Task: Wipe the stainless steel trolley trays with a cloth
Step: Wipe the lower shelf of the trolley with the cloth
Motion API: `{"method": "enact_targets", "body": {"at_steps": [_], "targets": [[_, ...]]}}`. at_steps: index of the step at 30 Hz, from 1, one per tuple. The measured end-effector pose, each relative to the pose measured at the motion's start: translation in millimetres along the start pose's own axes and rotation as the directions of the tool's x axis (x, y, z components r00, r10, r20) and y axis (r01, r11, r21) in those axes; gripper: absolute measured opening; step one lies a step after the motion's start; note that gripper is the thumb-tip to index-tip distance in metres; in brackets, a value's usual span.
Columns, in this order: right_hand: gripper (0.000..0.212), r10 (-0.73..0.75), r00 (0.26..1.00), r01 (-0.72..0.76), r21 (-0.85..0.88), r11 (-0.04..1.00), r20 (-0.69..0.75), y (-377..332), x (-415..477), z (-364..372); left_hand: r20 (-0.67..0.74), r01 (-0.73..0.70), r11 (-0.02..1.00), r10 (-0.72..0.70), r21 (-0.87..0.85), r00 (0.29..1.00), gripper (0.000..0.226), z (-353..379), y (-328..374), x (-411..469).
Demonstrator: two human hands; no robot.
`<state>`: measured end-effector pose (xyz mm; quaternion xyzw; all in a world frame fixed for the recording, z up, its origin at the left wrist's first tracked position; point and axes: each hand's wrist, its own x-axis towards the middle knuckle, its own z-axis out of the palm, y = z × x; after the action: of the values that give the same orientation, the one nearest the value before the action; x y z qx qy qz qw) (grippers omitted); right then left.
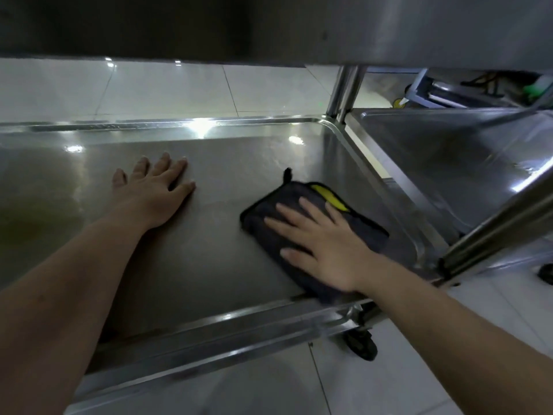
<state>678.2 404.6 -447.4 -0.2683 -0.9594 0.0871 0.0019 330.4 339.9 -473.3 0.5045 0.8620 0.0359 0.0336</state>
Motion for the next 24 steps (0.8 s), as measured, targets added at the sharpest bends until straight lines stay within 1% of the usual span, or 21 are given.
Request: {"method": "enact_targets", "body": {"at_steps": [1,2,3,4,5,6,7,8,9,10,11,12,13,15,16,18,20,22,23,24], "targets": [[0.052,-0.036,0.999,0.035,0.046,0.998,0.025,-1.0,-19.2,0.8,0.001,-0.002,1.000,0.002,-0.005,1.000,0.069,0.5,-0.8,0.1],[0.051,-0.010,0.999,0.008,0.072,0.997,0.033,7.3,-30.5,-2.9,-0.001,-0.004,1.000,0.004,-0.008,1.000,0.070,0.4,-1.3,0.2],[0.051,0.072,0.997,-0.073,0.059,0.996,0.028,22.3,-36.4,-8.4,-0.005,-0.008,1.000,0.008,-0.008,1.000,0.072,0.0,-1.3,-0.2],[0.051,0.198,0.980,-0.198,0.023,0.980,0.014,40.3,-41.0,-13.5,-0.006,-0.011,1.000,0.011,-0.008,1.000,0.074,-0.6,-1.0,-0.6],[0.053,0.344,0.939,-0.344,-0.020,0.939,0.001,57.9,-44.5,-17.3,-0.004,-0.013,1.000,0.013,-0.011,1.000,0.076,-1.2,-0.5,-1.0],[0.054,0.486,0.874,-0.486,-0.057,0.872,-0.001,72.4,-47.3,-18.8,-0.002,-0.014,1.000,0.014,-0.016,1.000,0.077,-1.6,0.1,-1.8],[0.054,0.598,0.802,-0.596,-0.079,0.799,-0.003,81.4,-48.8,-18.0,-0.002,-0.015,1.000,0.015,-0.019,1.000,0.077,-2.2,1.2,-2.9],[0.054,0.668,0.744,-0.666,-0.086,0.741,-0.004,82.3,-47.4,-16.0,-0.005,-0.018,1.000,0.017,-0.020,1.000,0.076,-2.7,2.1,-4.0],[0.055,0.708,0.706,-0.707,-0.076,0.703,-0.007,74.5,-42.7,-13.0,-0.006,-0.020,1.000,0.020,-0.017,1.000,0.074,-3.4,3.1,-5.2],[0.056,0.726,0.688,-0.725,-0.055,0.686,-0.011,60.6,-34.0,-9.4,-0.001,-0.021,1.000,0.021,-0.014,1.000,0.071,-4.9,4.3,-6.2],[0.058,0.724,0.690,-0.724,-0.034,0.689,-0.021,40.2,-22.0,-4.5,0.010,-0.020,1.000,0.021,-0.016,1.000,0.068,-6.4,4.7,-7.0],[0.059,0.699,0.714,-0.700,-0.023,0.714,-0.040,14.5,-8.2,0.8,0.020,-0.017,1.000,0.018,-0.026,1.000,0.065,-7.8,4.6,-7.4],[0.059,0.651,0.757,-0.653,-0.021,0.757,-0.066,-16.6,6.0,6.9,0.027,-0.012,0.999,0.013,-0.042,1.000,0.062,-9.3,4.2,-7.9],[0.059,0.510,0.851,-0.513,0.007,0.858,-0.124,-89.0,31.1,21.2,0.028,-0.007,0.995,0.010,-0.104,1.000,0.056,-12.8,4.0,-7.3],[0.059,0.435,0.890,-0.435,0.027,0.900,-0.137,-125.7,41.7,28.0,0.019,-0.004,0.987,0.007,-0.161,1.000,0.053,-15.0,3.9,-6.9],[0.059,0.342,0.935,-0.339,0.043,0.940,-0.098,-183.8,57.7,35.6,-0.013,-0.003,0.947,-0.001,-0.321,1.000,0.047,-18.8,4.8,-9.5],[0.060,0.345,0.938,-0.344,0.042,0.938,-0.019,-207.8,67.1,34.7,-0.089,-0.040,0.862,-0.006,-0.506,0.996,0.043,-23.8,6.2,-15.8],[0.060,0.346,0.937,-0.348,0.075,0.934,0.044,-208.6,69.0,29.7,-0.185,-0.084,0.741,-0.056,-0.666,0.981,0.041,-35.6,7.4,-26.6],[0.058,0.326,0.944,-0.330,0.135,0.934,0.053,-203.9,67.3,24.1,-0.226,-0.102,0.698,-0.088,-0.709,0.970,0.040,-43.3,8.5,-33.1],[0.056,0.314,0.949,-0.315,0.214,0.925,0.037,-195.6,64.3,16.0,-0.252,-0.119,0.679,-0.100,-0.724,0.963,0.039,-51.6,11.0,-40.8]]}}
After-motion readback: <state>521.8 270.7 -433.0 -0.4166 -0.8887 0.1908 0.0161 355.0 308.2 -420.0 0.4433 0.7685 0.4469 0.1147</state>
